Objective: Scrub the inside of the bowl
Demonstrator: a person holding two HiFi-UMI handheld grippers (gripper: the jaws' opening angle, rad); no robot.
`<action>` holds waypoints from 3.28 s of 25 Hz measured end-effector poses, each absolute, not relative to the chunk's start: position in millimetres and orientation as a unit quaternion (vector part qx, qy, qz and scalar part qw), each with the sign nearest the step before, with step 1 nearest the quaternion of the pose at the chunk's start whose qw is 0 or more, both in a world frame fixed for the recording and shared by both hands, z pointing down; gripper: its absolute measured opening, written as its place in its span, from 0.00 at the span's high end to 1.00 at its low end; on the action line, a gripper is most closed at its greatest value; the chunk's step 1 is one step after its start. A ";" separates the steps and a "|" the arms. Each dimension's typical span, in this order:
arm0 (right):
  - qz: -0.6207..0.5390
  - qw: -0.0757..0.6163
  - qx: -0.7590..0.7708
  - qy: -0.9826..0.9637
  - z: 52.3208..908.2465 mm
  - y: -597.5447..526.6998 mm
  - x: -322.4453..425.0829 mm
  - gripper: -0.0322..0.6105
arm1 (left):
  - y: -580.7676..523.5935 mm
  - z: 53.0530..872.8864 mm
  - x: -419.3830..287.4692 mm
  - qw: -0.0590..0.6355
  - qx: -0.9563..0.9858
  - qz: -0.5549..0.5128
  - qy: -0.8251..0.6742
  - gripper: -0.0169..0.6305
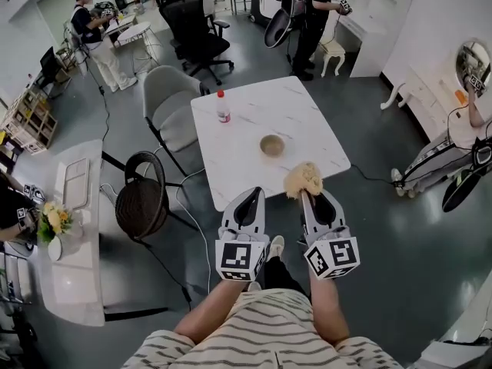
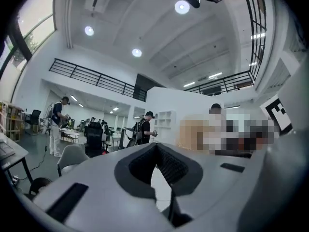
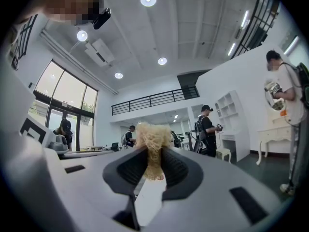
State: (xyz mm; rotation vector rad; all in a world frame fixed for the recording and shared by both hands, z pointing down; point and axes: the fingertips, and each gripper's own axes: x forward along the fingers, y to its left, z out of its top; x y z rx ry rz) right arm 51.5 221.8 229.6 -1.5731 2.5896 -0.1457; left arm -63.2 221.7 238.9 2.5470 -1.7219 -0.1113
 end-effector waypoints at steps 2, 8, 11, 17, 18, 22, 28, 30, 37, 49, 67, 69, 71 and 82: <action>-0.043 0.058 -0.512 0.856 227.4 201.6 49.3 0.81 | 202.3 236.1 -61.7 0.026 0.826 -0.037 -0.562 0.97; -0.035 0.061 -0.494 0.866 222.6 140.6 48.7 0.81 | 137.7 230.3 -58.4 0.018 0.819 -0.041 -0.572 0.97; -0.034 0.063 -0.488 0.870 221.0 106.0 55.1 0.81 | 104.5 228.5 -49.4 0.015 0.817 -0.041 -0.575 0.97; -0.034 0.068 -0.470 0.879 212.0 42.2 62.1 0.81 | 48.1 222.5 -37.3 0.014 0.811 -0.037 -0.584 0.97; -0.035 0.070 -0.467 0.881 212.4 32.9 62.8 0.81 | 39.5 223.2 -36.6 0.015 0.809 -0.034 -0.586 0.97; -0.044 0.073 -0.458 0.885 217.8 0.6 65.6 0.81 | 6.2 232.5 -37.9 0.024 0.801 -0.023 -0.597 0.97; -0.059 0.065 -0.456 0.886 242.9 -32.4 75.0 0.81 | -19.8 262.5 -29.3 0.041 0.800 -0.006 -0.599 0.97; -0.066 0.059 -0.461 0.883 250.4 -43.5 78.2 0.81 | -28.7 270.4 -31.5 0.047 0.799 -0.001 -0.599 0.97; -0.095 0.026 -0.467 0.879 275.3 -69.4 71.1 0.81 | -53.3 289.3 -46.3 0.073 0.807 0.010 -0.586 0.97; -0.147 -0.072 -0.450 0.878 331.8 -89.6 53.9 0.81 | -81.1 352.1 -56.1 0.181 0.815 0.049 -0.548 0.97; -0.235 -0.157 -0.428 0.858 441.4 -122.5 37.3 0.81 | -117.0 454.1 -58.3 0.275 0.789 0.120 -0.536 0.97; -0.241 -0.165 -0.428 0.855 450.2 -124.7 36.4 0.81 | -118.9 462.7 -59.0 0.281 0.787 0.130 -0.534 0.97; -0.246 -0.174 -0.426 0.853 458.7 -126.5 36.4 0.81 | -121.4 469.6 -58.7 0.288 0.785 0.135 -0.532 0.97; -0.282 -0.217 -0.413 0.838 510.8 -130.1 32.6 0.81 | -128.9 515.6 -59.2 0.356 0.764 0.148 -0.518 0.97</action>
